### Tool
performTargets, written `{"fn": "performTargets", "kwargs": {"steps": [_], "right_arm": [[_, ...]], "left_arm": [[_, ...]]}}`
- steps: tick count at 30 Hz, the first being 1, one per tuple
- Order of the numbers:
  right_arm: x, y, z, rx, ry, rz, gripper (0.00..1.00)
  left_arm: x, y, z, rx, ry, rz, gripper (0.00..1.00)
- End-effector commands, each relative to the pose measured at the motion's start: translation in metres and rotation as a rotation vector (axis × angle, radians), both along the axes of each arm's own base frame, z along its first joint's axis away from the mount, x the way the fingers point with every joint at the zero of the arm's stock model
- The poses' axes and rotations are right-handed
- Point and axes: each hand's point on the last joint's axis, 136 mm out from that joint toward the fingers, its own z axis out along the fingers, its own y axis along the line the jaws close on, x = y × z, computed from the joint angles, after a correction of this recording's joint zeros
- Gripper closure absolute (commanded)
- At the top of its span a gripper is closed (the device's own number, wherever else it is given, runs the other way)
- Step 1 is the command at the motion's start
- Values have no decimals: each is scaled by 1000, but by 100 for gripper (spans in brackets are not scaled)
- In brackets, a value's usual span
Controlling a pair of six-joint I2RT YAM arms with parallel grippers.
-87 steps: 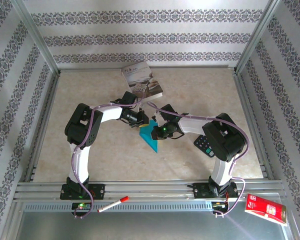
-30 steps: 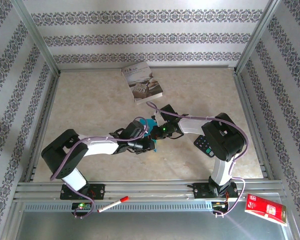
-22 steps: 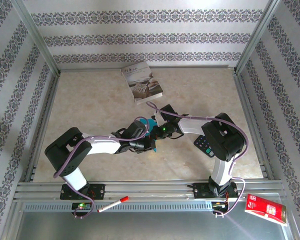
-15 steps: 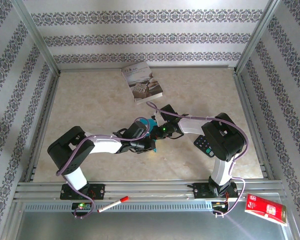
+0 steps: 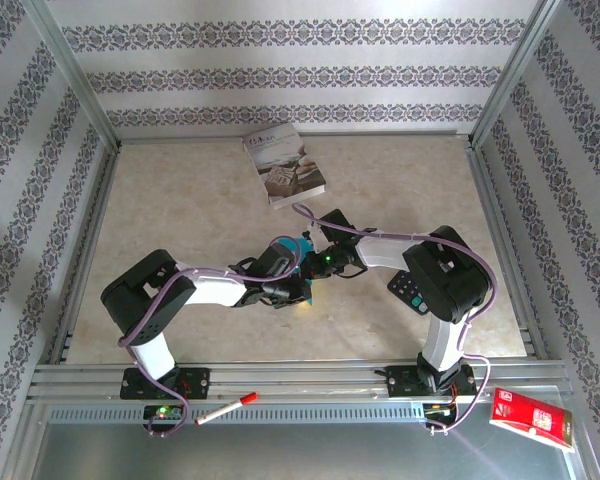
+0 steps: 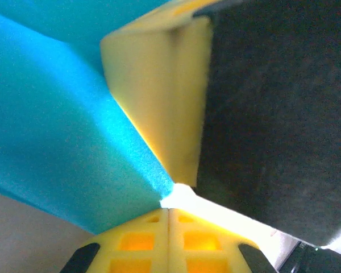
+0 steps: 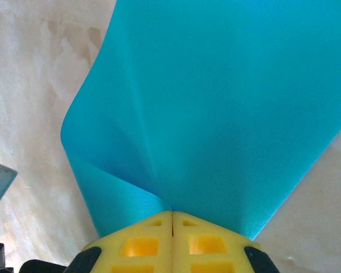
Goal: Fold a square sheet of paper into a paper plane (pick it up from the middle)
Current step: Third fold the triangle at the center of the table.
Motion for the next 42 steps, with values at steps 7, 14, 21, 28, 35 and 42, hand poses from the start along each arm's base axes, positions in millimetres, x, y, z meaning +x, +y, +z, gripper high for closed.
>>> {"fn": "performTargets", "kwargs": {"steps": [7,14,21,28,35,42], "right_arm": [[-23,-19,-34,-128,89,-18,96],[-23,-20,-36,-135,96,-28,97],[-25,-21,-39,-139,102,-37,97],[-25,-21,-39,-141,103,-42,98],[-26,-22,-41,-145,103,-43,99],[-26,-22,-42,-146,105,-42,99]], "left_arm": [[8,-16,8,-48,-36,-18,100],[-2,-16,5,-32,-21,-49,100],[-28,-11,-17,4,34,-75,100],[-38,-9,-26,59,72,-112,100],[-32,-16,6,4,-14,-115,100],[-5,2,15,2,-65,-20,100]]}}
